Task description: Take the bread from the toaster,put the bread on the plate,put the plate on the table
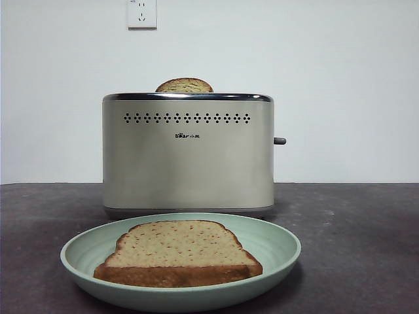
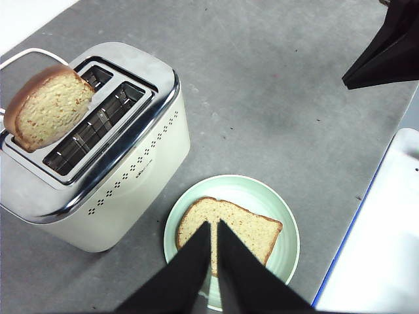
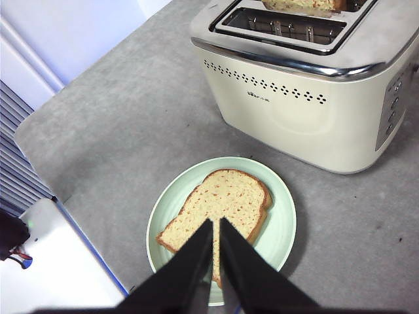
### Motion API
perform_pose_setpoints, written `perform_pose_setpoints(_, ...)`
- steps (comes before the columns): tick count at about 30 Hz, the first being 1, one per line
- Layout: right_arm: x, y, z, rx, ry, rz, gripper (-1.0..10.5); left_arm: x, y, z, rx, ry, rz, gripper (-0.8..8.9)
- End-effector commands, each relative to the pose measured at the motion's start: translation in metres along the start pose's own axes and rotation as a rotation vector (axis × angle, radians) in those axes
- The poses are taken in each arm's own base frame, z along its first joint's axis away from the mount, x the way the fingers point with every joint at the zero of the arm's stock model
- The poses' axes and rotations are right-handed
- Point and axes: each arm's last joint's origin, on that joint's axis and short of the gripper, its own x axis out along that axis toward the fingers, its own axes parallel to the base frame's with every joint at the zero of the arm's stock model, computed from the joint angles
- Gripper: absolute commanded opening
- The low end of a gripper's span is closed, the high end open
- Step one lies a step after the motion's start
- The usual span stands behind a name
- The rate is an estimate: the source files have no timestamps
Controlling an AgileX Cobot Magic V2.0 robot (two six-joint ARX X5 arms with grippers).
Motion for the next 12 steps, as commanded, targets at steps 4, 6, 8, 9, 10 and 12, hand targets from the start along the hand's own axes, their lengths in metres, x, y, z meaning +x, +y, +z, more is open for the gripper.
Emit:
perform_pose_setpoints(4,0.0004,0.0013,0.0024,-0.021,-0.008,0.005,0.0,0.0028,0.0000,0.0054,-0.011,-0.001,-0.002,0.07)
perform_pose_setpoints(6,0.0004,0.0013,0.0024,-0.021,-0.008,0.005,0.0,0.0033,0.0002,0.0056,-0.012,0.000,-0.003,0.07)
perform_pose_setpoints(8,0.0003,0.0013,0.0024,-0.021,-0.009,0.004,0.0,0.0039,0.0003,0.0057,-0.011,0.002,-0.003,0.07)
perform_pose_setpoints(9,0.0003,0.0012,0.0024,-0.021,-0.009,0.004,0.0,0.0040,0.0003,0.0057,-0.012,0.002,-0.003,0.07)
perform_pose_setpoints(10,0.0001,0.0013,0.0024,-0.021,-0.010,0.004,0.0,0.0040,0.0003,0.0057,-0.012,0.002,-0.003,0.07)
perform_pose_setpoints(12,-0.0007,0.0015,0.0023,-0.022,-0.013,0.005,0.0,0.0040,0.0003,0.0057,-0.012,0.002,-0.003,0.07)
